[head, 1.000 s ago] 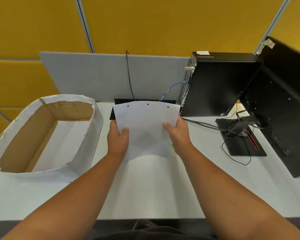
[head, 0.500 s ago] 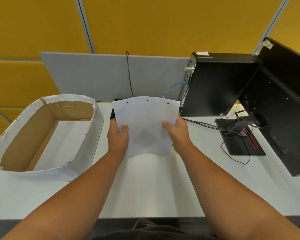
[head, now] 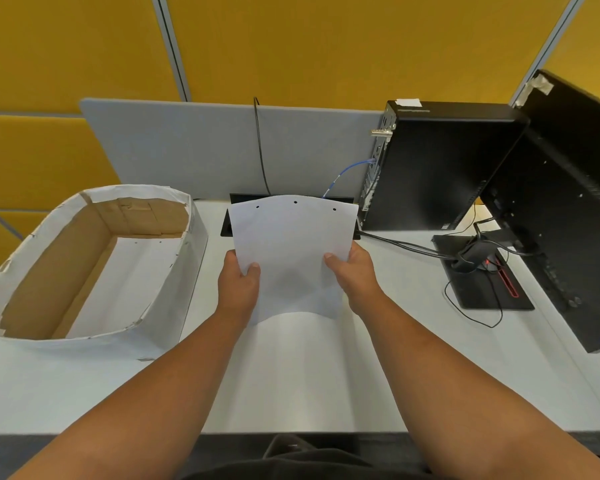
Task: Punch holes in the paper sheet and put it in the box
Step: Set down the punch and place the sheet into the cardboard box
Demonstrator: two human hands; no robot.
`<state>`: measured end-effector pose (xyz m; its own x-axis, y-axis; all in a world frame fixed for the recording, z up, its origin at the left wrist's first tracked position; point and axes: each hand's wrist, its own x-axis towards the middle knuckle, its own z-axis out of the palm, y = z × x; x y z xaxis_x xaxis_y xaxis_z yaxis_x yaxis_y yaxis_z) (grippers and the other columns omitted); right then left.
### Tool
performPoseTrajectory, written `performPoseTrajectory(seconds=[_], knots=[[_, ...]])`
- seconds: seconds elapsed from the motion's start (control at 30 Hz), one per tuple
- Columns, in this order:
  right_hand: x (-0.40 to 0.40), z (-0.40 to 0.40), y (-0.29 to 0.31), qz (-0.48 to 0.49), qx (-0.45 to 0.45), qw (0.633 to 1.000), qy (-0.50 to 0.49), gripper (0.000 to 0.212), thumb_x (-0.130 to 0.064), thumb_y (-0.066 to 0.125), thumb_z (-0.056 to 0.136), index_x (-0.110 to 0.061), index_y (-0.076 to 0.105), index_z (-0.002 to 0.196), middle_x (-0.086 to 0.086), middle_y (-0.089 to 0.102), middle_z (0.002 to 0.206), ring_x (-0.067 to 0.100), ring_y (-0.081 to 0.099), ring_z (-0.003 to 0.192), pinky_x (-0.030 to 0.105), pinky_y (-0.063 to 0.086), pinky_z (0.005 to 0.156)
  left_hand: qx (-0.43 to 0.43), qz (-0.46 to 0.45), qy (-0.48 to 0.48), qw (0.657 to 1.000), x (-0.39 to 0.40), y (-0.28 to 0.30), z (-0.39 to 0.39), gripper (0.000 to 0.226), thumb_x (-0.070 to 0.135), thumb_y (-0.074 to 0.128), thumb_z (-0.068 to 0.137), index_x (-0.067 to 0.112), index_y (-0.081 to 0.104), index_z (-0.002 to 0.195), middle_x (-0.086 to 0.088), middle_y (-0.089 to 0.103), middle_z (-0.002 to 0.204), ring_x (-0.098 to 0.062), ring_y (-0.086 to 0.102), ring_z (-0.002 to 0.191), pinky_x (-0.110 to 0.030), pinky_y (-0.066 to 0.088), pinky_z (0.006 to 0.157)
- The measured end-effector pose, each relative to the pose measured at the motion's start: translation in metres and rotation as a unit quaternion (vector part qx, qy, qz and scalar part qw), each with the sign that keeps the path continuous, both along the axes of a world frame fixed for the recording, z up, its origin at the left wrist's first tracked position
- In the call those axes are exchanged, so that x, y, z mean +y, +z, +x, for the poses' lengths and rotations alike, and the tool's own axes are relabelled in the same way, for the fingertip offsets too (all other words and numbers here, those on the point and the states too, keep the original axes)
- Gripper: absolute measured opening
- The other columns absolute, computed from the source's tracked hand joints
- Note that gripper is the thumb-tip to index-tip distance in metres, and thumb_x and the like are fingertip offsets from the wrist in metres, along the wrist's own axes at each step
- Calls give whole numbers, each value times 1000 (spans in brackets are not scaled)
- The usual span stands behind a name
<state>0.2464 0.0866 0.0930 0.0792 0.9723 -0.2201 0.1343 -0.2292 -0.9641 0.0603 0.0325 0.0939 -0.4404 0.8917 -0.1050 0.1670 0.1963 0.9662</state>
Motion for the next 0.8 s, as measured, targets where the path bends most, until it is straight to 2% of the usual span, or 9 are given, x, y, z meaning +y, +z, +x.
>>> performPoseTrajectory(seconds=[0.33,0.47,0.63,0.8], knots=[[2,0,-4,0,5,1000,-1,40,-14,66,88,-20,61,128,4,68,119,28,64,108,48,53,96,4,9,17,1000,3,-3,-1,26,14,48,98,16,43,123,2,54,114,-20,54,102,-33,45,89],[2,1,-7,-12,-7,1000,0,39,-13,65,89,-20,61,128,4,69,119,28,64,108,48,53,97,10,-7,-3,1000,3,-10,-1,21,15,47,99,21,42,118,2,53,112,-20,53,101,-32,43,86],[4,1,-10,-11,-14,1000,3,39,-15,65,88,-21,62,126,3,69,119,28,64,108,48,53,97,18,-22,0,1000,5,-8,0,29,14,44,100,16,41,128,4,51,114,-18,50,101,-31,43,89],[3,2,-12,-17,-43,999,9,38,-15,63,91,-20,61,128,4,68,121,28,63,110,47,52,97,26,-29,-2,999,7,-12,-1,30,9,44,98,15,43,128,3,52,112,-19,51,100,-30,41,87]])
